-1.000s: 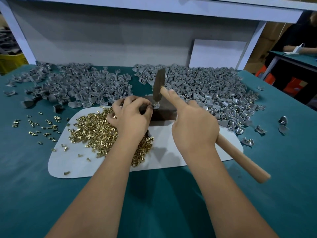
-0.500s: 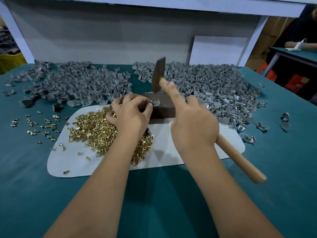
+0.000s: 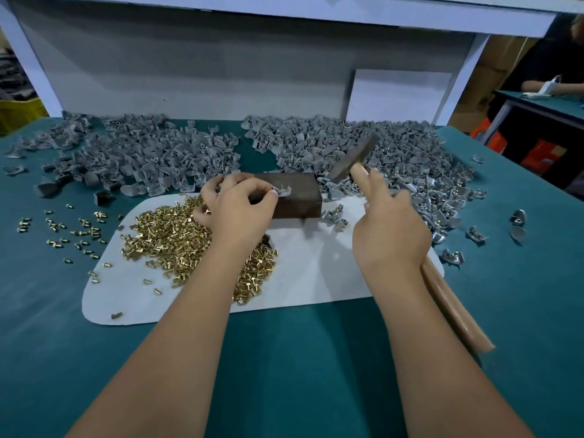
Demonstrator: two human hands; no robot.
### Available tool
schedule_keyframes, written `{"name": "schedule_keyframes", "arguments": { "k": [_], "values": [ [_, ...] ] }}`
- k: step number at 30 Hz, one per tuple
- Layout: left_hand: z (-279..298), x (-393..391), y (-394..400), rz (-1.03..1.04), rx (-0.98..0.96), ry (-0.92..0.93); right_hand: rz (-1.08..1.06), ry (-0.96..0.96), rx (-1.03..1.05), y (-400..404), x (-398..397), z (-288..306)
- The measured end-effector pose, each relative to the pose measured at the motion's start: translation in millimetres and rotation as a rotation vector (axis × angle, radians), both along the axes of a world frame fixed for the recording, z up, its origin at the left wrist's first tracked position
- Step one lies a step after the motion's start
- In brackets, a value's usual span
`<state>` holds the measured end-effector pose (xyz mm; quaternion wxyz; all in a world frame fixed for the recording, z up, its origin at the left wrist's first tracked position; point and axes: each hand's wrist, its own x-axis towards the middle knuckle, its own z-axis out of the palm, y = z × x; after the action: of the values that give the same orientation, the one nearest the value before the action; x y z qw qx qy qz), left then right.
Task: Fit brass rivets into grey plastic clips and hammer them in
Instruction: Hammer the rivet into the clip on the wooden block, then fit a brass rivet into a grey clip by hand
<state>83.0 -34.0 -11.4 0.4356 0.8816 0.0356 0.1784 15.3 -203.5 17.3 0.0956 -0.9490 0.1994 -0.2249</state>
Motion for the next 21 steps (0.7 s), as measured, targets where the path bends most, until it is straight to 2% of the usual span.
{"name": "schedule_keyframes", "arguments": {
  "k": [10,13,15,17,21],
  "values": [
    [5.2,-6.9,2.0,-0.017,-0.058,0.013,-0.071,0.138,-0.009,-14.9,1.6,-7.5],
    [5.7,-8.0,2.5,-0.023,-0.063,0.010,-0.076,0.058,-0.105,-10.2,2.9,-8.4],
    [5.8,-8.3,2.8,-0.026,-0.063,0.014,0.009,-0.102,-0.125,-5.3,3.4,-8.9],
    [6.2,-8.5,3.5,-0.032,-0.063,0.006,0.194,-0.251,-0.051,5.2,3.6,-10.6],
    [7.1,-11.3,8.2,-0.109,-0.025,-0.081,0.475,-0.260,0.287,38.3,5.5,-19.4]
  ]
}}
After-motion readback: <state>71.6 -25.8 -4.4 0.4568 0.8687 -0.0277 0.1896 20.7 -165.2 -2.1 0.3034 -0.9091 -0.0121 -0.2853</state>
